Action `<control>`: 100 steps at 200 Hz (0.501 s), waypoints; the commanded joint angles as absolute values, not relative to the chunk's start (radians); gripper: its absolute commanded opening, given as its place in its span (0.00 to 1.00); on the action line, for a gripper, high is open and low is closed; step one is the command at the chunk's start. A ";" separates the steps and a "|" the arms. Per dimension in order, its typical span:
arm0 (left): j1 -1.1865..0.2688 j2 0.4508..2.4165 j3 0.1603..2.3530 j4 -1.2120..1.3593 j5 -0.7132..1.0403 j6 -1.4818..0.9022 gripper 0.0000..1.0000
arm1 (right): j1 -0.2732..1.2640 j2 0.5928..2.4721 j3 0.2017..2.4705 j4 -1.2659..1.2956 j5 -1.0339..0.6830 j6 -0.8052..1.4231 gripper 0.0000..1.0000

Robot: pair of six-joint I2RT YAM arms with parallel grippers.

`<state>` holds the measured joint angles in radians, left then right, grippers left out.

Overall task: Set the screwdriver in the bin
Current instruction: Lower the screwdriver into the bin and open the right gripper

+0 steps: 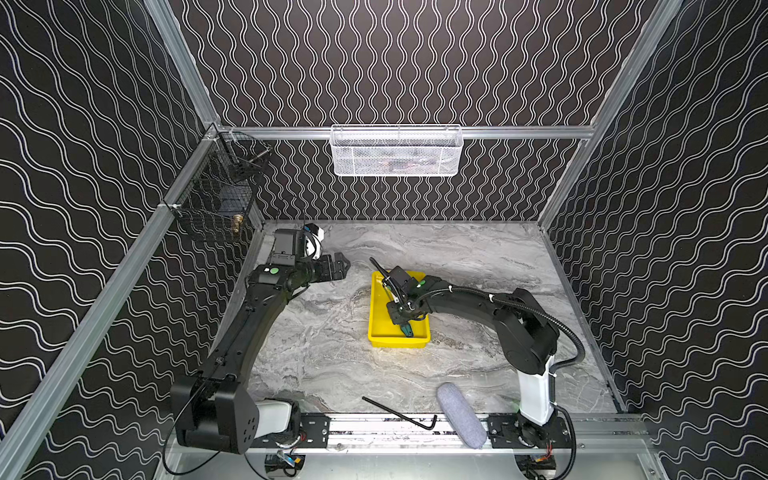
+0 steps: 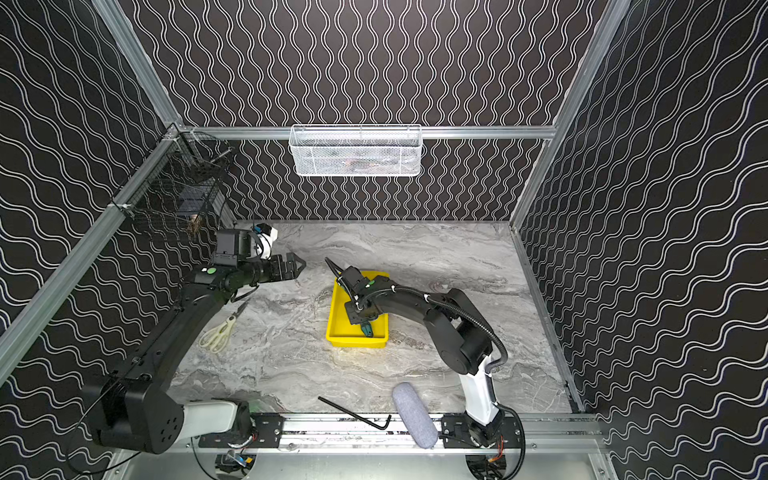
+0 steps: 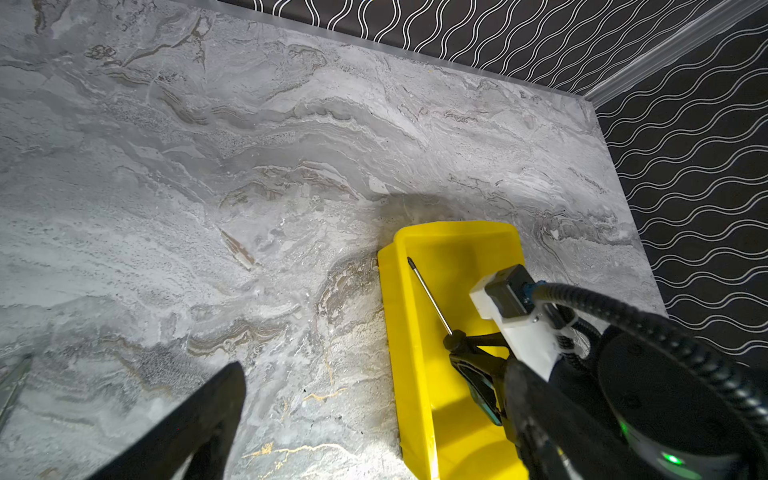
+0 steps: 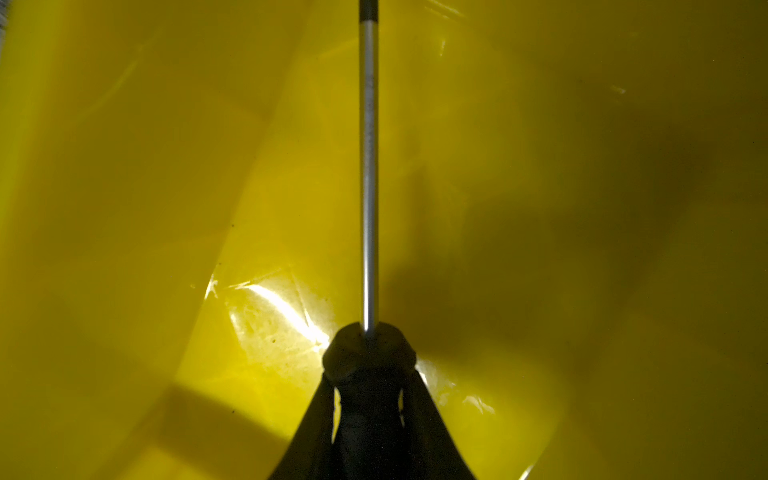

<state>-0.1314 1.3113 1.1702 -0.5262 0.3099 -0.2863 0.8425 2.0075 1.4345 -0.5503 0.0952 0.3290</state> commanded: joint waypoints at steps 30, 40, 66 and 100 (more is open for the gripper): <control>-0.130 1.308 1.166 -0.506 0.313 -0.296 0.99 | 0.842 2.019 1.420 -0.523 0.117 0.336 0.23; -0.130 1.308 1.166 -0.508 0.313 -0.296 0.99 | 0.842 2.017 1.417 -0.521 0.117 0.337 0.25; -0.130 1.313 1.166 -0.507 0.314 -0.297 0.99 | 0.842 2.007 1.404 -0.516 0.120 0.341 0.26; -0.130 1.313 1.164 -0.508 0.310 -0.297 0.99 | 0.842 1.985 1.401 -0.518 0.122 0.339 0.33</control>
<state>-0.1314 1.3117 1.1679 -0.5247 0.3092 -0.2886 0.8425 2.0048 1.4014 -0.5396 0.1070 0.3302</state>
